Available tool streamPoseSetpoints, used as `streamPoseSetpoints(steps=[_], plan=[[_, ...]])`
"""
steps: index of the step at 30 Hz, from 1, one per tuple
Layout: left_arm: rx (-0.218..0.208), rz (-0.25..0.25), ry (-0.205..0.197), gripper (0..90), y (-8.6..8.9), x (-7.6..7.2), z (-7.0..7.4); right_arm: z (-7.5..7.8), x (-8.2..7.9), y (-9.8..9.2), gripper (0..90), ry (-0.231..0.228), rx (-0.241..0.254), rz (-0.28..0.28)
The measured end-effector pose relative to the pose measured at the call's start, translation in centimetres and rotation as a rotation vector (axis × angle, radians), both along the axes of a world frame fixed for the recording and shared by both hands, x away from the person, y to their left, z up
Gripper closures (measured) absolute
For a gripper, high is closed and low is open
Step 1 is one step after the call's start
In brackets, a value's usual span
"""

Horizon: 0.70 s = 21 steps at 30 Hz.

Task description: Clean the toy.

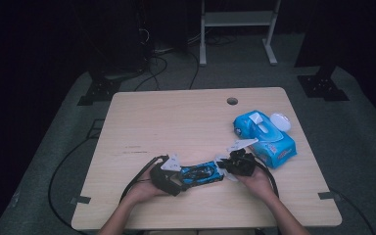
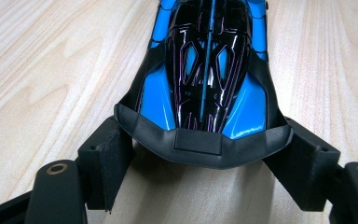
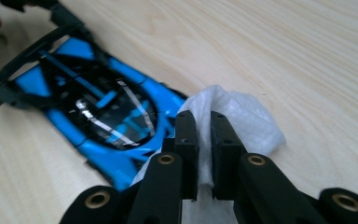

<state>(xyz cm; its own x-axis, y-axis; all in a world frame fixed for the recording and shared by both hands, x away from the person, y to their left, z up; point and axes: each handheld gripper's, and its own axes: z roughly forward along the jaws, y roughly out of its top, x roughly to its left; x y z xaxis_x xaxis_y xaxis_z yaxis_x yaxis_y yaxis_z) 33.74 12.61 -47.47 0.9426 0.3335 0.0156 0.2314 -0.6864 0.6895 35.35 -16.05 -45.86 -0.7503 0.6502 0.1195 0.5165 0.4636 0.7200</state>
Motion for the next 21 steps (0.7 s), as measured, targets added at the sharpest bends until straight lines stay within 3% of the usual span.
streamPoseSetpoints(steps=[2,6,11,13,15,18,21], plan=[[0.000,0.003,-0.001,26.0,0.0,0.0,0.0,0.3,-0.7,0.3,82.8,0.004,0.015,0.042],[0.003,0.001,-0.003,26.0,-0.1,0.0,0.0,0.5,-2.1,1.0,82.8,-0.044,-0.042,0.088],[-0.002,0.001,-0.002,25.9,-0.1,0.0,0.0,0.4,-2.3,0.5,82.9,-0.033,-0.026,0.065],[-0.003,0.002,-0.002,25.9,-0.2,0.0,0.0,0.5,-2.4,1.0,82.9,-0.032,-0.013,0.080],[-0.001,0.004,0.001,25.8,-0.2,0.0,0.0,0.5,-2.8,2.3,82.7,-0.036,0.013,0.134],[0.000,0.004,0.000,25.8,-0.1,0.0,0.0,0.8,-3.3,3.9,82.7,-0.064,0.006,0.182],[0.005,0.002,-0.004,25.9,-0.1,0.0,0.0,0.8,-3.1,3.4,82.9,-0.067,-0.007,0.183]])
